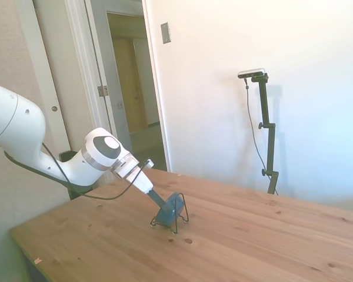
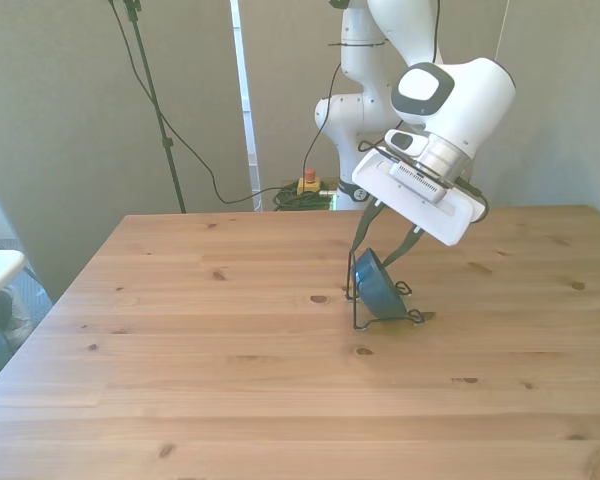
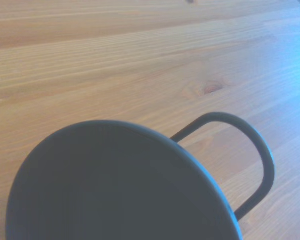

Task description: Unload the bowl

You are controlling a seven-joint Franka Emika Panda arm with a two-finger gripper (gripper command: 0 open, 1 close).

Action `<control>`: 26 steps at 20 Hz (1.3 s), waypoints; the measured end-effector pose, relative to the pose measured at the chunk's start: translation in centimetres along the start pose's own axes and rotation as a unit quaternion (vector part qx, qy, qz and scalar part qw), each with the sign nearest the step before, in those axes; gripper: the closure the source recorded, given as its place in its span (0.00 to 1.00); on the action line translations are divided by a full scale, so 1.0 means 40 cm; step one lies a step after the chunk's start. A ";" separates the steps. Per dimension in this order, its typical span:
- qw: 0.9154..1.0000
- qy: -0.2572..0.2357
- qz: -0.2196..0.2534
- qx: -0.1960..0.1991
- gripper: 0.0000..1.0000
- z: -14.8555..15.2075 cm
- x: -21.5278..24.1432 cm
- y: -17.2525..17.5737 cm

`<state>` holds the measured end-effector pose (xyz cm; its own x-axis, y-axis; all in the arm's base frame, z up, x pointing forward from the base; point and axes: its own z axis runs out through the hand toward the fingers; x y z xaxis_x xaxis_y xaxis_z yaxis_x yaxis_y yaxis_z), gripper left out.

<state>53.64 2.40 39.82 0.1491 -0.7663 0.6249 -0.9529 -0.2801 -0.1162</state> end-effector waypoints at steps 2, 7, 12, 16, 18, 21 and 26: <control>1.000 0.000 0.001 -0.001 1.00 0.001 0.002 0.001; 1.000 0.000 0.001 -0.001 1.00 0.002 0.003 0.001; 1.000 0.004 -0.001 -0.005 1.00 0.004 0.002 0.003; 1.000 0.011 -0.003 -0.008 1.00 0.000 -0.002 0.004; 1.000 0.013 -0.004 -0.009 1.00 -0.006 -0.007 0.004; 1.000 0.016 -0.007 -0.009 1.00 -0.022 -0.023 0.002; 1.000 0.023 -0.009 -0.009 1.00 -0.033 -0.037 0.000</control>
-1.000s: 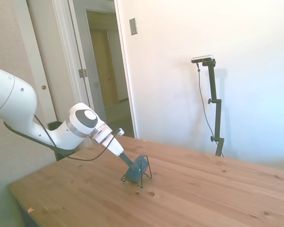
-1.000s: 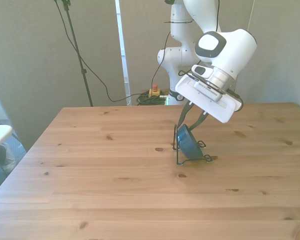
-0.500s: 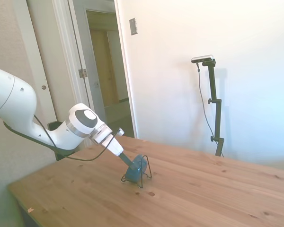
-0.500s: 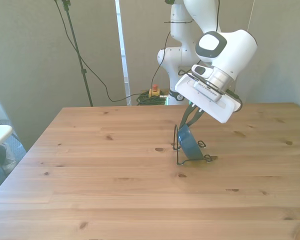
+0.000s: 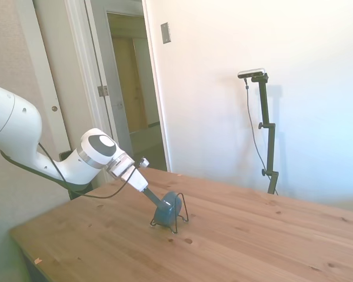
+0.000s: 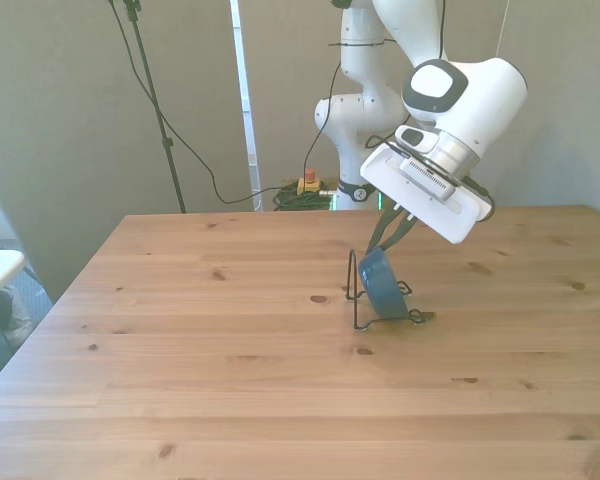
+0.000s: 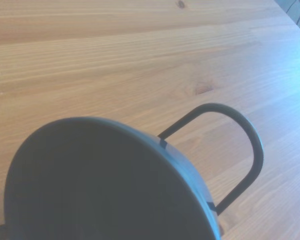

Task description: Unload the bowl

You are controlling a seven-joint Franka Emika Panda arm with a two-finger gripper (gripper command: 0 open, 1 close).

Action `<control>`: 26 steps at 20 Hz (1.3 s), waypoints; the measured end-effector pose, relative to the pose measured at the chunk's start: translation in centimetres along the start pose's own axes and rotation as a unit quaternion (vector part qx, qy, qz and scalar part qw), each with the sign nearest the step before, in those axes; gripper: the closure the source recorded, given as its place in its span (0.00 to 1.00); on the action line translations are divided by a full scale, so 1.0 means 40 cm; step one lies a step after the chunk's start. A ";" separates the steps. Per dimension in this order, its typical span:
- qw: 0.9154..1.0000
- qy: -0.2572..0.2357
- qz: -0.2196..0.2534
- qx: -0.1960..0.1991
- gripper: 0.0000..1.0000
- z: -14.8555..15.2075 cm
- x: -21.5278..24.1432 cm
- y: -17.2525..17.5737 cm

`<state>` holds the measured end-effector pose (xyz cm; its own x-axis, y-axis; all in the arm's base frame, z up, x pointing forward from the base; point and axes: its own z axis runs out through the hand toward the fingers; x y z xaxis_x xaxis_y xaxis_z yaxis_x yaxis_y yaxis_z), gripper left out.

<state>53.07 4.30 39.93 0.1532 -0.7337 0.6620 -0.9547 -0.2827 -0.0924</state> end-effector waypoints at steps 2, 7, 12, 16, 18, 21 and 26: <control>1.000 0.002 0.000 0.002 1.00 -0.004 -0.002 -0.001; 1.000 0.005 0.000 0.010 1.00 -0.027 -0.005 -0.005; 1.000 0.005 -0.004 0.024 1.00 -0.060 -0.019 -0.017; 1.000 0.005 -0.003 0.029 1.00 -0.071 -0.017 -0.025; 0.999 0.005 -0.002 0.033 1.00 -0.080 -0.017 -0.030; 0.999 0.005 -0.003 0.043 1.00 -0.103 -0.021 -0.042; 0.998 -0.014 -0.002 0.069 1.00 -0.139 -0.037 -0.068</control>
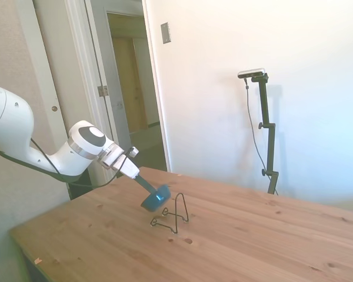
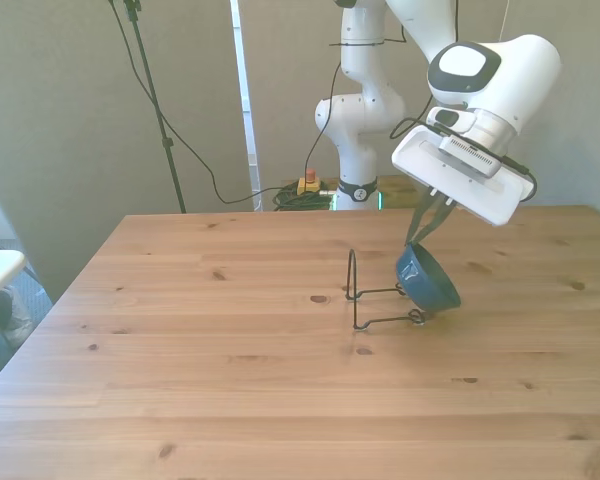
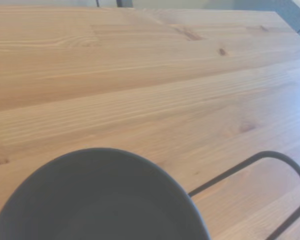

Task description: Unload the bowl

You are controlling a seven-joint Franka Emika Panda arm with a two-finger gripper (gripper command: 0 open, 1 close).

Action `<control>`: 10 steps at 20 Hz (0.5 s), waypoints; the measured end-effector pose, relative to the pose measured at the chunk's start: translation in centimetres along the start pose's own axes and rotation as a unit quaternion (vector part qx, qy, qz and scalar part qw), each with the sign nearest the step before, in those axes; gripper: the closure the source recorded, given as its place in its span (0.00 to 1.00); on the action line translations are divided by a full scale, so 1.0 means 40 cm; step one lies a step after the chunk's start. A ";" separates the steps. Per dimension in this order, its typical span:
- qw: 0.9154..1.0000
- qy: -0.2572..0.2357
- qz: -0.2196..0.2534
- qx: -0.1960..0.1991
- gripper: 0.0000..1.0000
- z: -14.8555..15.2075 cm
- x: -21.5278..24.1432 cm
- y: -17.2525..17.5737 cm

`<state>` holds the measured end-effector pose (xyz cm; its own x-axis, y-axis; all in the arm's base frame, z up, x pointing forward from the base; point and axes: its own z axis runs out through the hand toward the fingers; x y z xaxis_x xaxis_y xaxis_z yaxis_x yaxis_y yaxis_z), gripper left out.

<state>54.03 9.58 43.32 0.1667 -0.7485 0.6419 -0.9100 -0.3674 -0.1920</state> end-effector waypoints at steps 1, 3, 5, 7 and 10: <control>1.000 -0.009 0.001 0.004 1.00 0.000 0.000 -0.007; 1.000 -0.023 0.000 0.010 1.00 0.005 0.001 -0.019; 0.998 -0.051 -0.004 0.022 1.00 0.011 0.006 -0.038; 0.996 -0.083 -0.010 0.042 1.00 0.021 0.015 -0.057; 0.989 -0.130 -0.016 0.074 1.00 0.048 0.024 -0.081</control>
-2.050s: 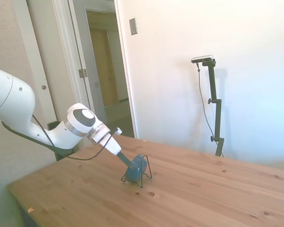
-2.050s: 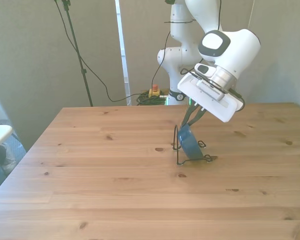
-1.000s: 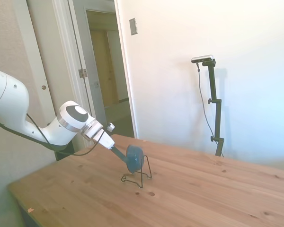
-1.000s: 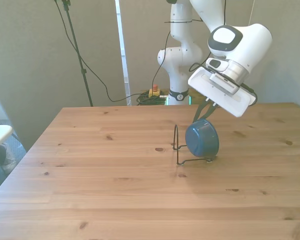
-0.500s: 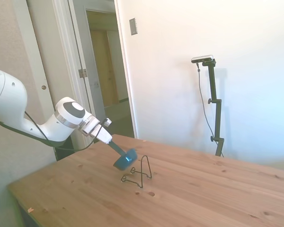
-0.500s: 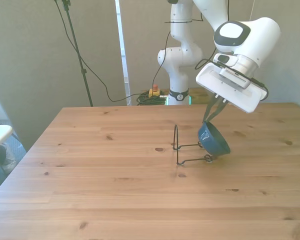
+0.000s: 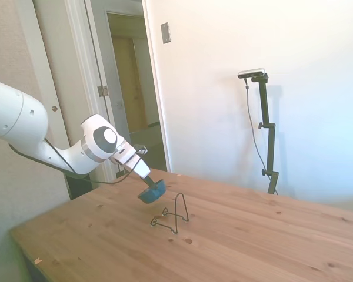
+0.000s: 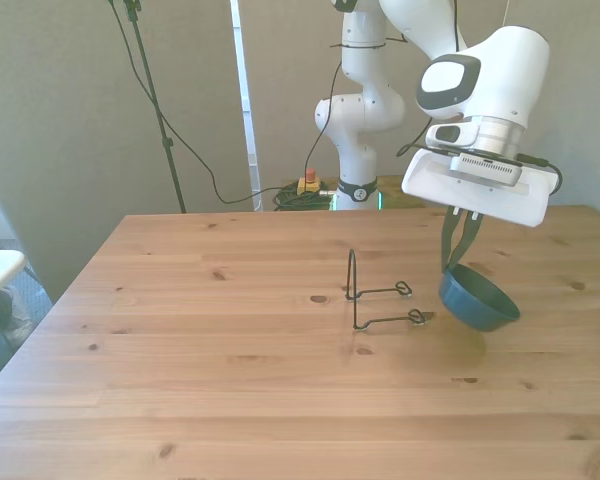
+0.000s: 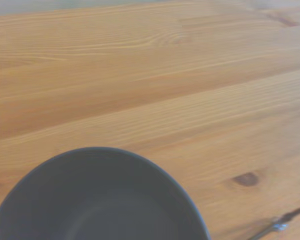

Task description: Unload the bowl

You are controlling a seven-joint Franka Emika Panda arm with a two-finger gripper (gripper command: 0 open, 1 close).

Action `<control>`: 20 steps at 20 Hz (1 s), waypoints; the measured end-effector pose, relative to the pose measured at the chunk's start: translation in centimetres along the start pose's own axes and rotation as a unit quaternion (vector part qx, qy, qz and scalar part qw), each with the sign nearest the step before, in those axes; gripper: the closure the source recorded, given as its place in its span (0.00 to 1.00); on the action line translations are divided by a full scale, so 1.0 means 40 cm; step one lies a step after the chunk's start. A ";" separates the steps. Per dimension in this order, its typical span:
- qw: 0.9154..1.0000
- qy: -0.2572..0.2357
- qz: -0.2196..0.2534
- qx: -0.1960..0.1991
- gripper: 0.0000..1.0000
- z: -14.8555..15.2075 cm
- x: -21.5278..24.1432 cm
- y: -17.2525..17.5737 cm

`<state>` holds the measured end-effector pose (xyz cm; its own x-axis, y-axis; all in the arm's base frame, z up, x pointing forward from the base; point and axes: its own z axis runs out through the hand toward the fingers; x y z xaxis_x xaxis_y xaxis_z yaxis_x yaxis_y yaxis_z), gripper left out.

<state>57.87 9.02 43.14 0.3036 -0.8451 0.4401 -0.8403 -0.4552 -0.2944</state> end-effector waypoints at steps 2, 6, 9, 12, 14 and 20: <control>0.999 -0.031 0.000 0.014 1.00 0.032 0.008 -0.012; 0.997 -0.077 0.015 0.025 1.00 0.109 0.041 -0.056; 0.995 -0.093 0.027 0.033 1.00 0.152 0.071 -0.104; 0.992 -0.113 0.038 0.038 1.00 0.188 0.079 -0.140; 0.991 -0.121 0.041 0.040 1.00 0.209 0.081 -0.158; 0.988 -0.143 0.053 0.017 0.00 0.255 0.085 -0.179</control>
<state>69.50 6.55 38.08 0.3338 -0.9309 0.1485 -0.8597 -0.3652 -0.3572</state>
